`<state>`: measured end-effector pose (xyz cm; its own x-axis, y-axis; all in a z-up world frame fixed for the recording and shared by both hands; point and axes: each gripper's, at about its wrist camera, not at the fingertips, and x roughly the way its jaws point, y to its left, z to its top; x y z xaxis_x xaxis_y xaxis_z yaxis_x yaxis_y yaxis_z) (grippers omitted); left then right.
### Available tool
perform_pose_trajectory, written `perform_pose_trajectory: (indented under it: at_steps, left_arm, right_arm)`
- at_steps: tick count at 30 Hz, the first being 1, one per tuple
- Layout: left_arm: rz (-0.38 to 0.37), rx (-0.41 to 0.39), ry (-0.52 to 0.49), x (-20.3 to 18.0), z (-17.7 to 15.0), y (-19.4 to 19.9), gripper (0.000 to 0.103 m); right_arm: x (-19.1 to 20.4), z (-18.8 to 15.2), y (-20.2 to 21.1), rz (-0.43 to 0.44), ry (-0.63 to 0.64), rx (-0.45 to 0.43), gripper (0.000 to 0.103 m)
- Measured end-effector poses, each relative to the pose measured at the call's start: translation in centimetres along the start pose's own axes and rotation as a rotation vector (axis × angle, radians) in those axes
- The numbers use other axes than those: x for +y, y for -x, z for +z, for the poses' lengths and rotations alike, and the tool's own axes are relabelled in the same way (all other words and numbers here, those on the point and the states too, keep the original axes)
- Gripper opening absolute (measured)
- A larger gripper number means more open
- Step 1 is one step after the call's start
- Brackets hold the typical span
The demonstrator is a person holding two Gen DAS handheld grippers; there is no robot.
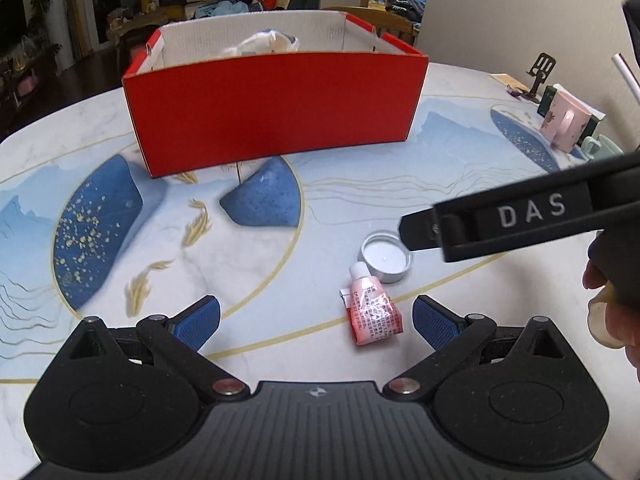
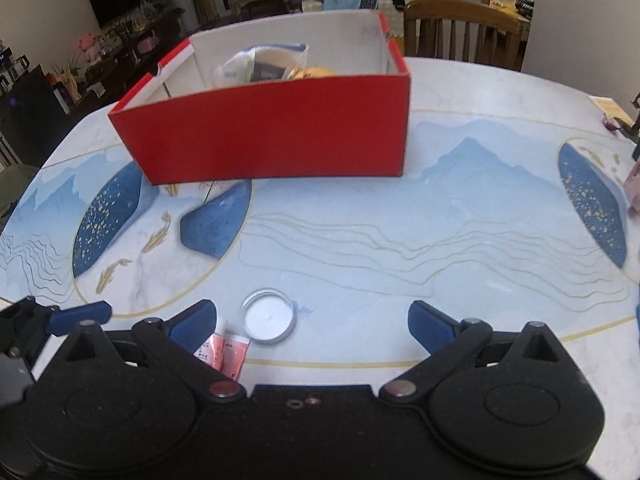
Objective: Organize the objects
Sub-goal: 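Grasp the pink tube with the left gripper while the right grasps the round silver tin lid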
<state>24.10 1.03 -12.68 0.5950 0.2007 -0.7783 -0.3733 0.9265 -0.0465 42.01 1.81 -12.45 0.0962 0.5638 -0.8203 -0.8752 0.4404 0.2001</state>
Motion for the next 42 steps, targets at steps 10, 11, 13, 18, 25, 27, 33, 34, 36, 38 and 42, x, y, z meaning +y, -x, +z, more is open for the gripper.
perform_pose_trajectory:
  at_steps: [10, 11, 13, 18, 25, 27, 33, 34, 36, 38, 42]
  left_arm:
    - [0.055, -0.001, 0.005, -0.5, -1.1, -1.9, 0.103]
    - [0.059, -0.007, 0.007, -0.6, -1.2, -2.0, 0.103]
    - [0.063, -0.007, 0.006, -0.7, -1.4, -2.2, 0.103]
    - [0.066, -0.008, -0.028, -1.3, -1.8, -2.4, 0.102]
    - [0.048, -0.031, -0.063, -1.9, -1.7, -2.1, 0.079]
    - [0.038, -0.036, -0.080, -2.0, -1.6, -2.0, 0.069]
    - [0.012, -0.033, -0.095, -1.9, -1.8, -1.4, 0.056]
    - [0.010, -0.032, -0.098, -1.9, -1.9, -1.3, 0.054]
    - [0.004, -0.031, -0.104, -1.8, -2.0, -1.1, 0.051]
    - [-0.002, -0.027, -0.107, -1.7, -2.1, -1.0, 0.044]
    - [-0.013, -0.020, -0.109, -1.4, -2.3, -0.6, 0.038]
  right_arm:
    - [1.2, 0.1, -3.0, -0.025, 0.049, 0.062, 0.098]
    - [1.4, 0.2, -3.2, -0.023, 0.056, 0.066, 0.096]
    - [1.7, 0.2, -3.5, -0.022, 0.061, 0.071, 0.095]
    - [2.1, 0.4, -4.2, -0.025, 0.064, 0.088, 0.086]
    - [2.8, 0.4, -4.6, -0.042, 0.102, 0.099, 0.072]
    - [3.1, 0.3, -4.6, -0.050, 0.122, 0.101, 0.068]
    - [3.6, 0.0, -4.4, -0.057, 0.172, 0.100, 0.060]
    - [3.7, -0.1, -4.3, -0.056, 0.175, 0.099, 0.058]
    - [3.7, -0.1, -4.2, -0.053, 0.175, 0.098, 0.055]
    - [3.7, -0.2, -4.1, -0.054, 0.177, 0.095, 0.049]
    - [3.7, -0.4, -3.8, -0.055, 0.179, 0.091, 0.039]
